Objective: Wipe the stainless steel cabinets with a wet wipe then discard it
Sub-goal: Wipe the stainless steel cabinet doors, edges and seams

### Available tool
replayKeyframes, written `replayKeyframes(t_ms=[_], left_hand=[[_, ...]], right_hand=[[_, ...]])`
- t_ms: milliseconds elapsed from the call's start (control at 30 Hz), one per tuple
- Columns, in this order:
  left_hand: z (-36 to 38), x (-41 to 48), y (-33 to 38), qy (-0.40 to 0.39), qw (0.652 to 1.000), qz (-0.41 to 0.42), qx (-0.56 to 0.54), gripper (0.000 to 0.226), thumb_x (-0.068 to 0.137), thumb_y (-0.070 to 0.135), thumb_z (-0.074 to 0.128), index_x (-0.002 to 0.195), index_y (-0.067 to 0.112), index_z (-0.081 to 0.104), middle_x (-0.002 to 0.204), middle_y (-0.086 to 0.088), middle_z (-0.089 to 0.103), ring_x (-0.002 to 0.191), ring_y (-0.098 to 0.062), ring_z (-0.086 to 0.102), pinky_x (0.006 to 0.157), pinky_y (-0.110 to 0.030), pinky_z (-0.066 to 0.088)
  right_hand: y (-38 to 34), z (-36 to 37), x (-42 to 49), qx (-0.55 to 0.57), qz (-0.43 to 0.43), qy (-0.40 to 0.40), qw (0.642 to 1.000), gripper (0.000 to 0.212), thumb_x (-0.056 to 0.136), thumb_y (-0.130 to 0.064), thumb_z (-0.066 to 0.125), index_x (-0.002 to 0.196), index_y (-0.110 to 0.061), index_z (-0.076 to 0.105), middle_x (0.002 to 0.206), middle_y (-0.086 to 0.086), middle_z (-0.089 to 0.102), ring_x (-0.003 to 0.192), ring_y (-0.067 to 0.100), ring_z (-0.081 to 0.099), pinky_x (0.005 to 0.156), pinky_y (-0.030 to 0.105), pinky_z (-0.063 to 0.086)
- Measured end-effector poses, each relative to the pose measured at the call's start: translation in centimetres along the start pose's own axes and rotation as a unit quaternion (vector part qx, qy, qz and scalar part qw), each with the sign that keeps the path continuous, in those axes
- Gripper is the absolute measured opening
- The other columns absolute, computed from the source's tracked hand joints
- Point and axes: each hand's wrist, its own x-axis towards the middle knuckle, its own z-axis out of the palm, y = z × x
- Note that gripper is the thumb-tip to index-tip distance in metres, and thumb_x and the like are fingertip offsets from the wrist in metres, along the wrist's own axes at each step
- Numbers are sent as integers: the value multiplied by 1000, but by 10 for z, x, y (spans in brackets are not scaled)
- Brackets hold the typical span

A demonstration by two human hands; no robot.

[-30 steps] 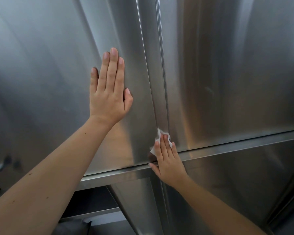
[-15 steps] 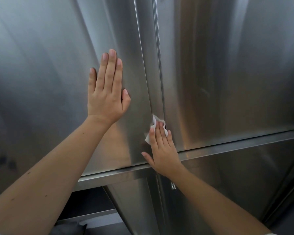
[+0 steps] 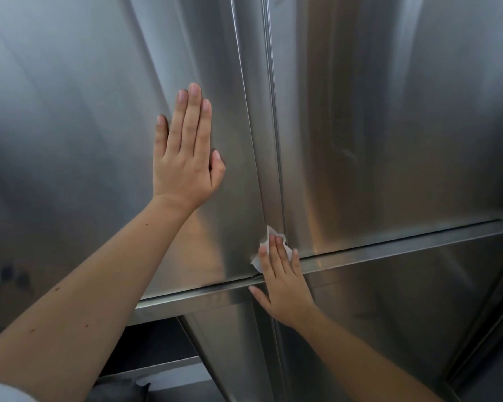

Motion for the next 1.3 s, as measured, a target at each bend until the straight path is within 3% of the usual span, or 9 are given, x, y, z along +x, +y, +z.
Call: replayKeyframes(t_ms=[67, 167, 400, 533, 633, 933, 1300], left_hand=[[-1, 1, -1, 0, 1000, -1, -2, 59, 87, 22, 36, 139, -4, 33, 143, -24, 37, 135, -32, 27, 113, -43, 12], [-4, 3, -2, 1, 1000, -1, -5, 58, 87, 22, 35, 139, -5, 36, 143, -23, 37, 136, -30, 27, 112, -43, 13], [-16, 9, -7, -3, 999, 23, -25, 54, 87, 21, 37, 134, -3, 45, 141, -20, 42, 132, -29, 37, 107, -45, 28], [-23, 13, -21, -19, 998, 52, -35, 56, 84, 20, 39, 136, -2, 44, 143, -19, 39, 133, -29, 37, 107, -48, 25], [-28, 23, -33, -24, 999, 15, -39, 57, 85, 20, 38, 137, -3, 41, 145, -19, 35, 135, -30, 33, 108, -50, 19], [-36, 89, -69, -6, 998, -18, -54, 56, 86, 20, 36, 136, -3, 42, 144, -20, 36, 134, -34, 32, 104, -58, 30], [-38, 175, -95, 19, 998, -9, -52, 57, 86, 24, 34, 134, -4, 46, 144, -19, 37, 133, -35, 37, 101, -58, 33]], right_hand=[[-3, -13, 19, 18, 10, 29, 999, 84, 91, -55, 28, 146, -4, -9, 150, 23, 10, 142, 28, -11, 113, 52, 5], [1, -36, 47, 1, 4, 50, 999, 83, 91, -54, 26, 147, -3, -7, 150, 22, 11, 142, 32, 3, 108, 54, 11], [6, -95, 107, 18, -30, 117, 992, 71, 90, -43, 34, 142, 3, 17, 148, 24, 9, 138, 38, 13, 108, 53, 9], [7, -120, 133, 20, -41, 133, 990, 72, 89, -44, 38, 142, 0, 15, 149, 25, 8, 139, 40, 10, 112, 47, 6], [7, -138, 153, 18, -38, 154, 987, 74, 89, -45, 36, 142, 2, 15, 149, 25, 10, 139, 39, 10, 113, 46, 8], [12, -202, 220, 6, -58, 203, 977, 74, 90, -45, 31, 144, 2, 11, 151, 23, 3, 141, 37, 3, 115, 41, -1], [18, -280, 303, -31, -88, 253, 963, 81, 94, -47, 34, 139, -8, -20, 153, 17, -14, 142, 29, -16, 110, 32, -20]])
